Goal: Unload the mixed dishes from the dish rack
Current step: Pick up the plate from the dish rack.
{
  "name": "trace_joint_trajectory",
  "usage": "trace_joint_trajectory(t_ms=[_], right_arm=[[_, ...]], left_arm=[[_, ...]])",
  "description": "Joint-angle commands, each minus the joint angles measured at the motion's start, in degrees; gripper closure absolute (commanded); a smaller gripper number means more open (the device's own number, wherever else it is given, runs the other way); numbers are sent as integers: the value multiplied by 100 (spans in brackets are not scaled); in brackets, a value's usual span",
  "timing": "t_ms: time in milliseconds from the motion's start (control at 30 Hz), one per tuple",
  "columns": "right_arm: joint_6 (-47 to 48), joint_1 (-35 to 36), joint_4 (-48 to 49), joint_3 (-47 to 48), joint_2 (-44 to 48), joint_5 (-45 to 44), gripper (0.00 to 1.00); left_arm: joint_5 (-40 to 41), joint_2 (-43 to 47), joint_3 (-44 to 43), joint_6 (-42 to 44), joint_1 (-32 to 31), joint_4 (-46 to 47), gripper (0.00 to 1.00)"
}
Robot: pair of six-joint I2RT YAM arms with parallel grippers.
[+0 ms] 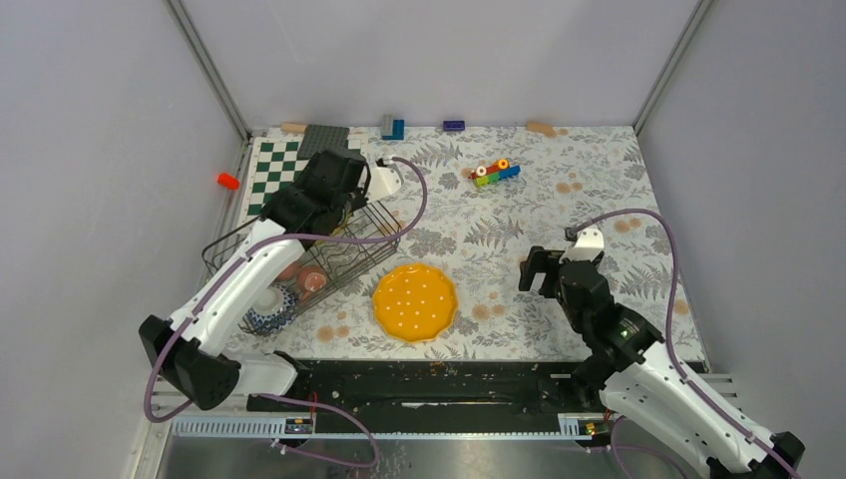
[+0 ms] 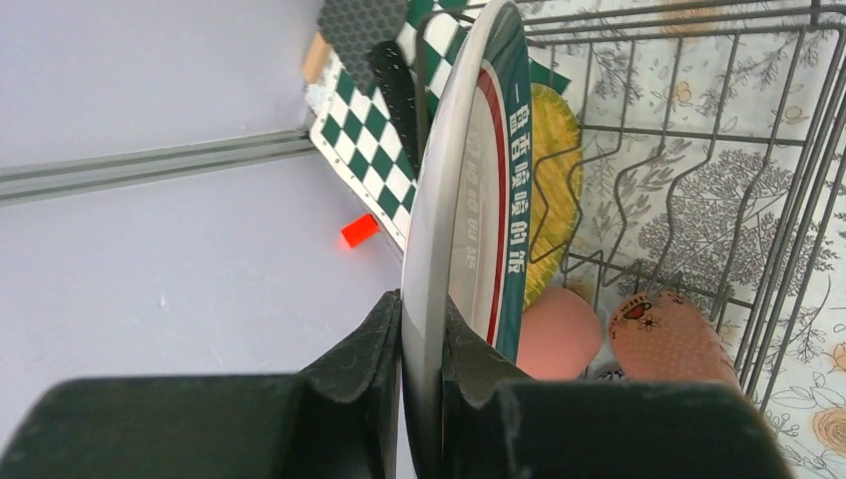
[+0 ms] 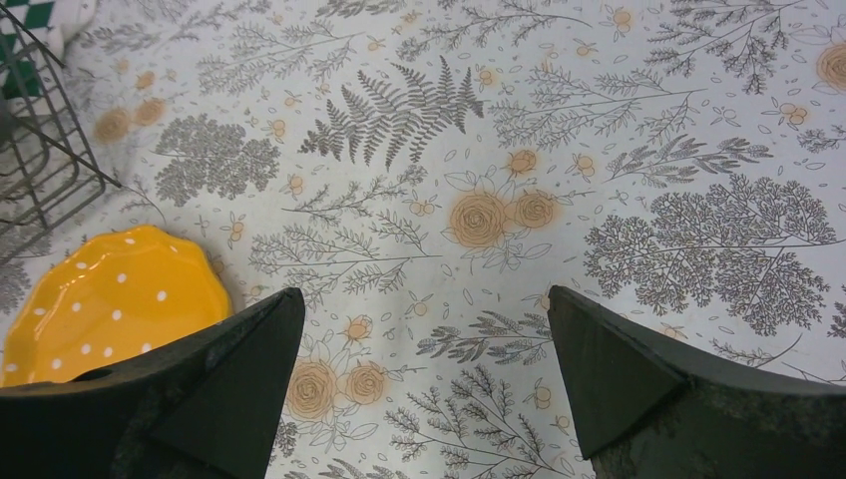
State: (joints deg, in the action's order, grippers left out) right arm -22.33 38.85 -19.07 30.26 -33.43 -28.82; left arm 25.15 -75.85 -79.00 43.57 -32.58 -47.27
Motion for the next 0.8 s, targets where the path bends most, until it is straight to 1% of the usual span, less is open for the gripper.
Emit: trace_joint_trajectory(t_ms=[0,100,200,267,333,400,467,567,633,700,767], right_arm=[[-56,21,-29,-95,368,89,0],[-121,20,-31,-149,546,95,0],[-268,21,-20,-158,632,129,0],[-426,20,31,-166,649,175,0],[-570,20,248,-228,653,348,1],[-709,26,563,-293,643,627,1],[-834,24,942,-377,599,966,0],[-944,17,1616,-497,496,1466,0],[-1113,18,1942,-528,410,1572,0],[-1338,21,2287,-545,331,1614,0],[-1465,17,2814,-649,295,1775,0]], left_arm=[[275,482,-538,-158,-149,138,100],[-2,598,-865,-562,-228,138,100],[-459,602,-1374,-1411,-243,219,100],[-803,655,-1540,-2025,-239,484,100],[-1041,804,-1425,-2724,-240,1080,100],[-1247,1032,-1124,-3355,-236,1812,100],[-1483,1211,-941,-3962,-232,2344,100],[-1901,1321,-762,-4919,-231,2905,100],[-2245,1312,-651,-5454,-231,3269,100],[-2301,1277,-561,-6041,-231,3445,100],[-2420,1315,-187,-6540,-231,3931,100]])
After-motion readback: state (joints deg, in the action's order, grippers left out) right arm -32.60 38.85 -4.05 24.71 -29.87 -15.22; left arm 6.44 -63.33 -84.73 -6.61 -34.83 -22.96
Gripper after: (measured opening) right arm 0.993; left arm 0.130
